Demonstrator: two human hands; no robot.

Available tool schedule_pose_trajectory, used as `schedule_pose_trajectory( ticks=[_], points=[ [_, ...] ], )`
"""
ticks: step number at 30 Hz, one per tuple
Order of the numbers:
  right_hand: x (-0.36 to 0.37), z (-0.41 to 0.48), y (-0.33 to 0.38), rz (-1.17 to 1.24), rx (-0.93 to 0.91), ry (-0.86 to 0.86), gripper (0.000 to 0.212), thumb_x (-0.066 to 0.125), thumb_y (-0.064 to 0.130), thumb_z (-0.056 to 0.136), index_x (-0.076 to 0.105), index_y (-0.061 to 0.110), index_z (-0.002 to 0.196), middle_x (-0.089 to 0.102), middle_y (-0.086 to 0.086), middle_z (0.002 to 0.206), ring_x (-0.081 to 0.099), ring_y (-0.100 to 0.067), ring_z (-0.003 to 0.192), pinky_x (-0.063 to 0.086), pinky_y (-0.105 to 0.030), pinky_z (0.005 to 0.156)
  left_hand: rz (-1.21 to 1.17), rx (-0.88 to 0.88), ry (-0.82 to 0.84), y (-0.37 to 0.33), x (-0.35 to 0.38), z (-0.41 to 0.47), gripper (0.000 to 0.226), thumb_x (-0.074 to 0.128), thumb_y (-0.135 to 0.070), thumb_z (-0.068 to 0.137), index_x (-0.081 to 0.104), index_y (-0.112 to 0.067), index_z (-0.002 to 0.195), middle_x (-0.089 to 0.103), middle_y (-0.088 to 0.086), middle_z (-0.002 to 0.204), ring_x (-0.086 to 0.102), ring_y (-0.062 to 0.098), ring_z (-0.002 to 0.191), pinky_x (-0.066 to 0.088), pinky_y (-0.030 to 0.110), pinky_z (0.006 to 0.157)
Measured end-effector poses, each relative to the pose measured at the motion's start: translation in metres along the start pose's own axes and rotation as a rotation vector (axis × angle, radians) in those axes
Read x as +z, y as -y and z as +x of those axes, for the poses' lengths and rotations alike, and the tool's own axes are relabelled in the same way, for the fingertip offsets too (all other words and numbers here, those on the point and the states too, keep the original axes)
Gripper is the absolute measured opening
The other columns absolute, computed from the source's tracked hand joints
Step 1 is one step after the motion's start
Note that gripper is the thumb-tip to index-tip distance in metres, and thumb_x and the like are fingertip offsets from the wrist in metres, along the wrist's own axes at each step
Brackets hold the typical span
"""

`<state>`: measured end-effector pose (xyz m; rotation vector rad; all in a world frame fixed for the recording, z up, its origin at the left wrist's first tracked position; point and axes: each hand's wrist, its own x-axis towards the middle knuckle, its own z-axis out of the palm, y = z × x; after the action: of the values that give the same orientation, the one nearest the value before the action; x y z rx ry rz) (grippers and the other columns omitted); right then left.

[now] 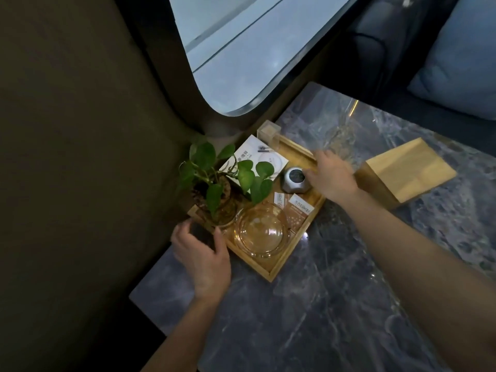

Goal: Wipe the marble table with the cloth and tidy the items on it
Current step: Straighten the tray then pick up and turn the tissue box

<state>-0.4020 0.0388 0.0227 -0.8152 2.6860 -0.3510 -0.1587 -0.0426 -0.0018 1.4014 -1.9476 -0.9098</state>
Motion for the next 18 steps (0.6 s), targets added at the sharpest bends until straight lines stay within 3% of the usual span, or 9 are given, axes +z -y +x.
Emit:
schedule_pose_trajectory(
  ticks=[3,7,11,14,16,18],
  points=[
    [0.006,0.012,-0.001,0.020,0.000,-0.007,0.055,0.045,0.036,0.094,0.028,0.015,0.142,0.041,-0.014,0.143,0.037,-0.032,0.132,0.025,-0.050,0.109,0.150,-0.214,0.092,0.008,0.004,0.010,0.058,0.068,-0.014,0.079,0.040,0.004,0.126,0.042,0.025,0.129,0.040,0.039,0.121,0.031,0.047,0.104],
    [0.012,0.024,-0.003,0.102,0.038,0.024,0.058,0.037,0.043,0.096,0.021,0.017,0.145,0.033,-0.012,0.150,0.031,-0.031,0.138,0.018,-0.052,0.113,0.107,-0.328,0.262,0.008,0.007,0.022,0.052,0.059,-0.020,0.087,0.035,-0.004,0.131,0.052,0.018,0.128,0.049,0.035,0.118,0.041,0.042,0.095],
    [0.018,0.030,-0.007,0.095,0.083,0.031,0.047,0.039,0.040,0.095,0.037,0.011,0.133,0.049,-0.018,0.136,0.044,-0.035,0.126,0.026,-0.049,0.108,0.172,-0.368,0.410,0.010,0.004,0.035,0.049,0.054,-0.026,0.086,0.030,-0.010,0.125,0.061,0.019,0.113,0.058,0.040,0.104,0.049,0.045,0.086],
    [0.019,0.036,-0.008,0.071,0.088,-0.008,0.036,0.044,0.036,0.093,0.049,0.008,0.115,0.057,-0.017,0.121,0.051,-0.035,0.114,0.032,-0.050,0.103,0.245,-0.395,0.522,0.011,0.005,0.040,0.052,0.057,-0.047,0.080,0.027,-0.022,0.114,0.068,0.015,0.092,0.068,0.034,0.078,0.057,0.050,0.076],
    [0.019,0.040,-0.008,0.030,0.084,-0.022,0.035,0.047,0.036,0.092,0.051,0.006,0.111,0.058,-0.018,0.117,0.052,-0.036,0.110,0.036,-0.049,0.099,0.214,-0.421,0.561,0.006,0.006,0.037,0.035,0.055,-0.042,0.086,0.037,-0.014,0.095,0.068,0.015,0.074,0.069,0.033,0.065,0.059,0.048,0.069],
    [0.018,0.042,-0.008,-0.009,0.083,-0.040,0.035,0.049,0.035,0.091,0.053,0.005,0.109,0.058,-0.019,0.115,0.052,-0.037,0.109,0.038,-0.048,0.096,0.149,-0.446,0.567,0.002,0.009,0.033,0.029,0.050,-0.032,0.092,0.039,-0.014,0.072,0.065,0.016,0.064,0.069,0.037,0.064,0.060,0.049,0.068]
  ],
)
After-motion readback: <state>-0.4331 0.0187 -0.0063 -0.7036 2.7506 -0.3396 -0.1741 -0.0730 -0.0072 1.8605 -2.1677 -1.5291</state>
